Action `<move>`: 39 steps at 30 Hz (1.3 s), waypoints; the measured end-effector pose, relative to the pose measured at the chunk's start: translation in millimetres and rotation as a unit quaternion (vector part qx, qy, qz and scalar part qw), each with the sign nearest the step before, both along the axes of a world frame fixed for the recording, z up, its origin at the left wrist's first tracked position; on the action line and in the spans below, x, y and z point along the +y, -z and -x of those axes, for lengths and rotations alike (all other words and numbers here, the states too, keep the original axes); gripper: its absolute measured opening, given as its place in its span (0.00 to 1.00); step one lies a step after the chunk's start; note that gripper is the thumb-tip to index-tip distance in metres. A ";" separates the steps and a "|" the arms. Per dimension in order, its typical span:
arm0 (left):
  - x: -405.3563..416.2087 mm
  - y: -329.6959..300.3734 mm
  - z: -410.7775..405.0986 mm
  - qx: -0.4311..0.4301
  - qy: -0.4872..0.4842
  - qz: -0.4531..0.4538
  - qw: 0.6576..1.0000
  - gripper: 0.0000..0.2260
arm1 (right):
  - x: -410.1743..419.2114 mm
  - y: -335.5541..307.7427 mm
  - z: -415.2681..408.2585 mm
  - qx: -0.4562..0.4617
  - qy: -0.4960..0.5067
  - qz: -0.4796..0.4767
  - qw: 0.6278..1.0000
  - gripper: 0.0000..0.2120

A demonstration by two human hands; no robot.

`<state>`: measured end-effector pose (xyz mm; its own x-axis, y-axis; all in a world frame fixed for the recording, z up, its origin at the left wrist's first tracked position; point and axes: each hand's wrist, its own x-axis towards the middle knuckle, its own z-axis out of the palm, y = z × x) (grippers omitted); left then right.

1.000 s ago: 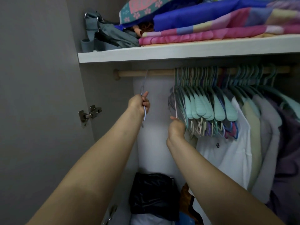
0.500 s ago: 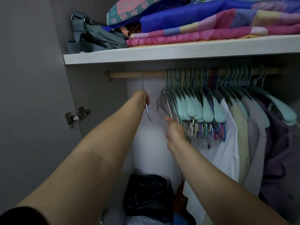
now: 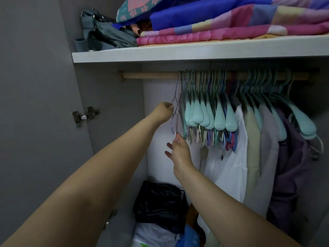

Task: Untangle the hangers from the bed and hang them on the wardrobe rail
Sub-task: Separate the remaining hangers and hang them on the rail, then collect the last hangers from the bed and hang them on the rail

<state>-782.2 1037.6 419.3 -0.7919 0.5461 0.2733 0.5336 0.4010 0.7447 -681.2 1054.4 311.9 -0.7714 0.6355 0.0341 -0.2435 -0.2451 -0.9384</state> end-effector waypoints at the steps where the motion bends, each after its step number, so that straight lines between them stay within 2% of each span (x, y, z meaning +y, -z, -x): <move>1: -11.4 11.8 -7.2 0.018 0.003 0.009 1.000 0.16 | -4.1 4.9 -3.7 -0.002 -0.003 0.001 1.000 0.21; 4: -55.9 57.2 -27.3 0.047 0.000 0.044 0.998 0.19 | -22.4 17.5 -16.1 -0.048 -0.043 -0.016 0.998 0.16; 6: -93.7 90.2 -37.7 0.027 -0.009 0.073 0.997 0.18 | -41.3 26.3 -25.9 -0.098 -0.105 -0.090 0.985 0.11; 9: -163.5 132.9 -67.5 -0.010 -0.039 0.084 0.996 0.14 | -82.9 38.7 -38.9 -0.140 -0.231 -0.222 0.937 0.10; 12: -249.6 170.6 -109.4 -0.049 -0.115 0.028 0.992 0.12 | -142.2 53.9 -55.4 -0.161 -0.337 -0.302 0.877 0.10; 17: -434.0 245.1 -216.6 -0.122 -0.276 0.008 0.953 0.11 | -284.7 102.8 -106.7 -0.163 -0.482 -0.320 0.799 0.07; 22: -606.8 310.7 -384.0 -0.258 -0.452 -0.105 0.847 0.12 | -457.7 170.2 -194.9 -0.166 -0.607 -0.334 0.702 0.06; 26: -710.2 356.9 -521.8 -0.305 -0.571 -0.140 0.749 0.11 | -581.6 221.2 -281.3 -0.165 -0.692 -0.353 0.608 0.07; 30: -776.1 383.1 -639.7 -0.342 -0.661 -0.176 0.645 0.12 | -681.3 254.3 -357.5 -0.123 -0.751 -0.412 0.502 0.06; 35: -833.2 416.0 -733.0 -0.357 -0.735 -0.268 0.510 0.10 | -785.9 291.6 -426.4 -0.039 -0.789 -0.507 0.344 0.08; 39: -880.1 436.8 -773.1 -0.351 -0.771 -0.302 0.437 0.11 | -865.7 309.0 -459.9 0.015 -0.802 -0.547 0.241 0.07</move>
